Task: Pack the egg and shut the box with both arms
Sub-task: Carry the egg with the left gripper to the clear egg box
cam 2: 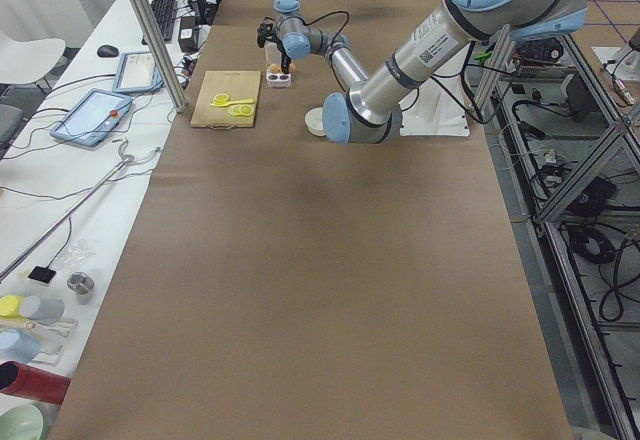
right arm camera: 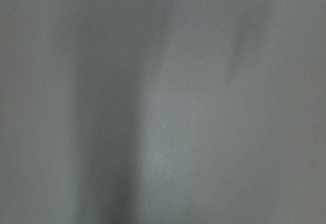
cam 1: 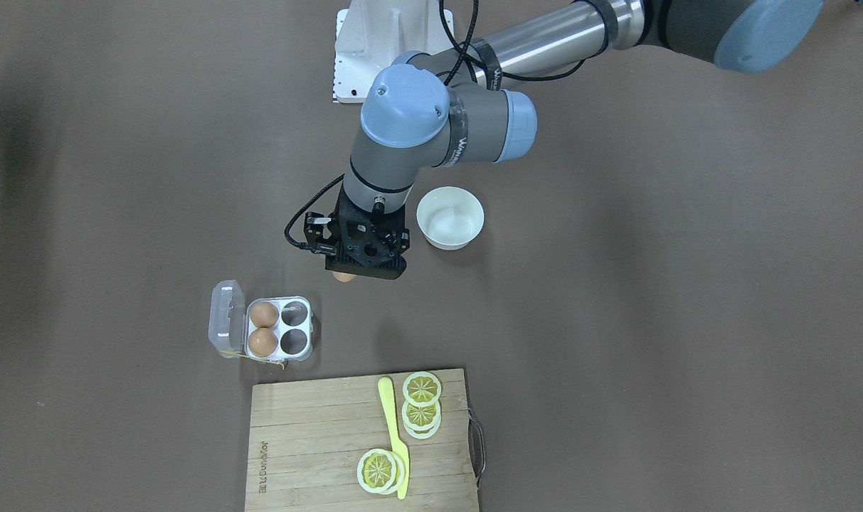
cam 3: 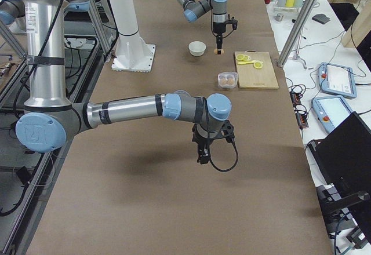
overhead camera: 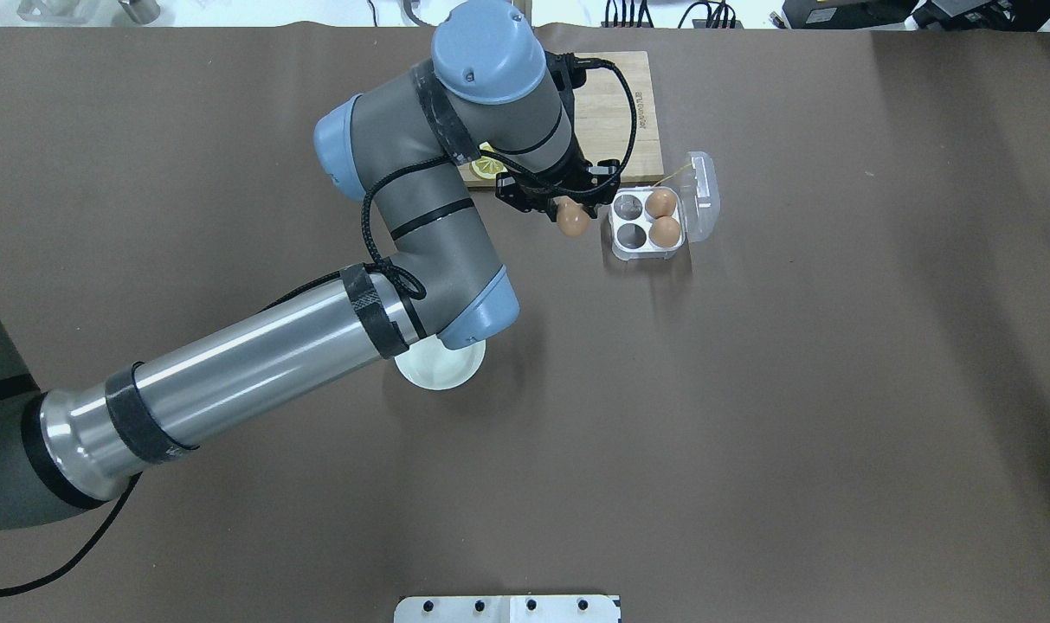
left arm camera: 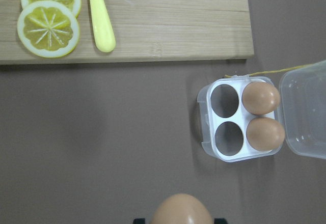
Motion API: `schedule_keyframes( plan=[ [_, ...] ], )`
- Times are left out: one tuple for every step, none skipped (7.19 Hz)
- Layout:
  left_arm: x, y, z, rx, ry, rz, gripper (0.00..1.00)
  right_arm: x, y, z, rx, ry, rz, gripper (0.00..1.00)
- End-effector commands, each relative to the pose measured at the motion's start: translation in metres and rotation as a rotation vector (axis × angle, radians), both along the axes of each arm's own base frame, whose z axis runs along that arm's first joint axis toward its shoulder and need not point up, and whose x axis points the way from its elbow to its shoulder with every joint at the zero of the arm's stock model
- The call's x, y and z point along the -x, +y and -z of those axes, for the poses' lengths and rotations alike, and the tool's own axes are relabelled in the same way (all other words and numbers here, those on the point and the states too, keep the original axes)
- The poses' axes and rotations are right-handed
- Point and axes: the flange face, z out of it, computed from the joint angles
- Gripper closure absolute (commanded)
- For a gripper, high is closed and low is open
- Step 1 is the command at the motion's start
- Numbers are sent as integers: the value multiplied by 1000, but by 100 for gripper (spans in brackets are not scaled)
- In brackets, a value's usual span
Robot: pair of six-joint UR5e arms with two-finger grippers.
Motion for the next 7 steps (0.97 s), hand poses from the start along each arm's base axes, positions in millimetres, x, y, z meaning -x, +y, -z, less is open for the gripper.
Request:
schedule_keyframes(
  plan=[
    [-11, -15, 6, -26, 28, 65, 69, 2, -1, 3, -2, -20, -3, 0],
    [-15, -18, 14, -33, 32, 74, 69, 4, -1, 4, 1, -46, -2, 0],
    [-18, -19, 17, -32, 32, 76, 69, 4, -1, 5, 0, -49, -3, 0],
    [-29, -23, 8, -44, 19, 98, 69, 6, -2, 4, 2, -49, 2, 0],
    [-46, -16, 4, -39, 4, 87, 69, 10, -2, 2, 4, -49, 10, 0],
    [-62, -1, 1, -54, -9, 86, 69, 12, -2, 2, 4, -49, 15, 0],
    [-80, 15, 0, -62, -19, 78, 69, 14, -3, 2, 4, -48, 20, 0]
  ],
)
